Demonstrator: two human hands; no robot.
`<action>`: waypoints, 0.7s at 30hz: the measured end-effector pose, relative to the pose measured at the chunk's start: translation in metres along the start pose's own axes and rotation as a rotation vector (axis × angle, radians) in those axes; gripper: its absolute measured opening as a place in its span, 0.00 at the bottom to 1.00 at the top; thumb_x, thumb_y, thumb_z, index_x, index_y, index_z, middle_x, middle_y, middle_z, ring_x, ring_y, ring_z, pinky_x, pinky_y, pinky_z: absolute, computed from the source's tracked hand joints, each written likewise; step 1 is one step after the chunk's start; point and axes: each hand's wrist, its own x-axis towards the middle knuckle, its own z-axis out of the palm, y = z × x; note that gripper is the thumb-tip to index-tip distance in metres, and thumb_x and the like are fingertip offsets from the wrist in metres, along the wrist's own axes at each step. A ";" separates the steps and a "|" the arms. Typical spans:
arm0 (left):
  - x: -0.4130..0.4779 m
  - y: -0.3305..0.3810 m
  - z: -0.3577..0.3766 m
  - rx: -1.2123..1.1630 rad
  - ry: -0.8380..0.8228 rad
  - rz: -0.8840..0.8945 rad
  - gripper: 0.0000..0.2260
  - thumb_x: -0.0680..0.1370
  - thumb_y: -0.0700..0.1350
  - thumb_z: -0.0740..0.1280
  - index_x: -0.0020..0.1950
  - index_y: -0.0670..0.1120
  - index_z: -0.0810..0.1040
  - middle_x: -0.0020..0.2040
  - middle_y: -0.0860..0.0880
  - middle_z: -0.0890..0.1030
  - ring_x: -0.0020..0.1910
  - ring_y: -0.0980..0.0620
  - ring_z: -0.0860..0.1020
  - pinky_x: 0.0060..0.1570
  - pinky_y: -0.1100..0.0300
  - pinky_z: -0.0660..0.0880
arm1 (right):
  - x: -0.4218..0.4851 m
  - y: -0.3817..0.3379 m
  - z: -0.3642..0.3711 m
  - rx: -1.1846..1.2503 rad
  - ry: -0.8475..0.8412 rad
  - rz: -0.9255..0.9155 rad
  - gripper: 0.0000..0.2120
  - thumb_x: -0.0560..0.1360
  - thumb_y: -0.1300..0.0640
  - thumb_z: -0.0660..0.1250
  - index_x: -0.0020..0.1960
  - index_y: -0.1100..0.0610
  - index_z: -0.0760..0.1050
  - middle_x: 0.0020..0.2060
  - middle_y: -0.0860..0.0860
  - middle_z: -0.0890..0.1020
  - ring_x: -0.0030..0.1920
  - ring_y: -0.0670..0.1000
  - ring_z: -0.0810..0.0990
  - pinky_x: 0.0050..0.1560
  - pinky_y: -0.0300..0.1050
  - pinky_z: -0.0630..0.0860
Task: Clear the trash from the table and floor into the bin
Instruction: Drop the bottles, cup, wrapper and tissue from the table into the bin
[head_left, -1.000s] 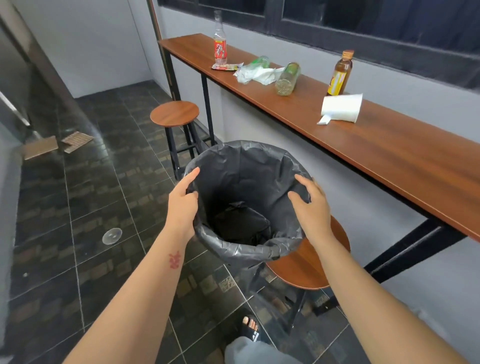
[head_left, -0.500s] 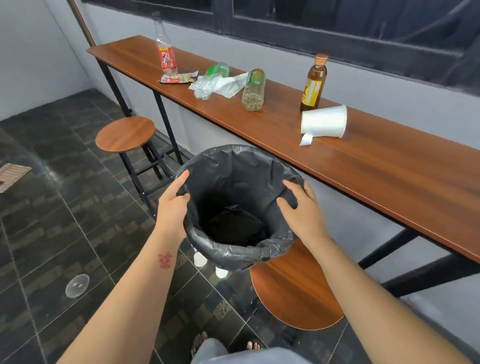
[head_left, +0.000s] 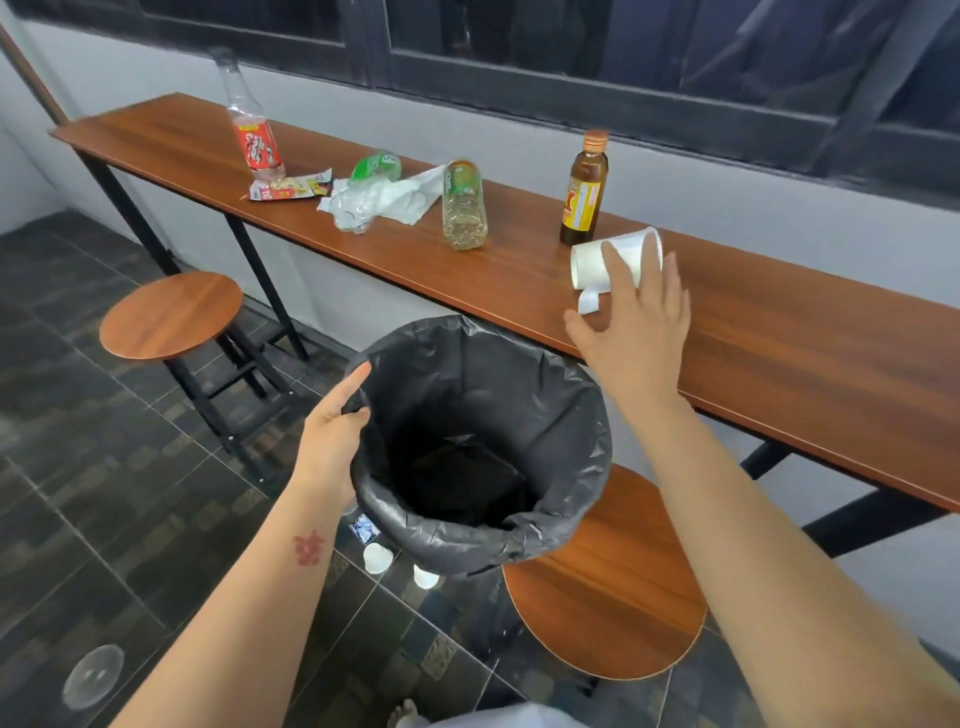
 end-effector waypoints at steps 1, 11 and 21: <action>0.000 0.002 0.000 -0.008 -0.016 0.001 0.24 0.83 0.32 0.56 0.68 0.56 0.78 0.64 0.55 0.78 0.57 0.53 0.79 0.52 0.55 0.80 | 0.010 0.002 0.005 -0.034 -0.030 0.053 0.35 0.73 0.39 0.66 0.76 0.44 0.58 0.79 0.54 0.52 0.78 0.62 0.50 0.73 0.67 0.53; 0.010 0.007 -0.001 -0.031 -0.053 -0.007 0.25 0.82 0.31 0.56 0.65 0.56 0.81 0.65 0.51 0.79 0.62 0.46 0.79 0.59 0.47 0.79 | 0.053 -0.002 0.044 -0.056 -0.044 0.332 0.39 0.69 0.36 0.70 0.73 0.46 0.57 0.78 0.57 0.48 0.75 0.65 0.55 0.68 0.70 0.60; 0.011 0.016 -0.004 -0.012 -0.069 -0.017 0.23 0.83 0.32 0.56 0.66 0.54 0.80 0.56 0.55 0.82 0.52 0.51 0.81 0.40 0.57 0.83 | 0.036 -0.014 0.034 0.175 0.249 0.137 0.33 0.68 0.50 0.72 0.69 0.55 0.65 0.71 0.61 0.61 0.66 0.61 0.65 0.60 0.44 0.69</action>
